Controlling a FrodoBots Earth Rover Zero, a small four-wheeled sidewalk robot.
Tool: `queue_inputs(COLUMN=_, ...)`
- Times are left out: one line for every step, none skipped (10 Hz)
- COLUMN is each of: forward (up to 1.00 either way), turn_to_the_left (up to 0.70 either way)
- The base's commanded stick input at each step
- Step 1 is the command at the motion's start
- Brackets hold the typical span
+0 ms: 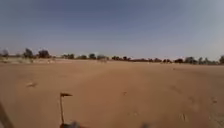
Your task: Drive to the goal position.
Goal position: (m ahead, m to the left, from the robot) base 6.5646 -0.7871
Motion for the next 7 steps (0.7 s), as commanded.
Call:
queue_inputs(forward=0.50, turn_to_the_left=0.00)
queue_inputs(forward=0.50, turn_to_the_left=0.00)
queue_inputs(forward=0.50, turn_to_the_left=0.00)
queue_inputs(forward=0.50, turn_to_the_left=0.00)
queue_inputs(forward=0.50, turn_to_the_left=0.00)
queue_inputs(forward=0.50, turn_to_the_left=0.00)
queue_inputs(forward=0.50, turn_to_the_left=0.00)
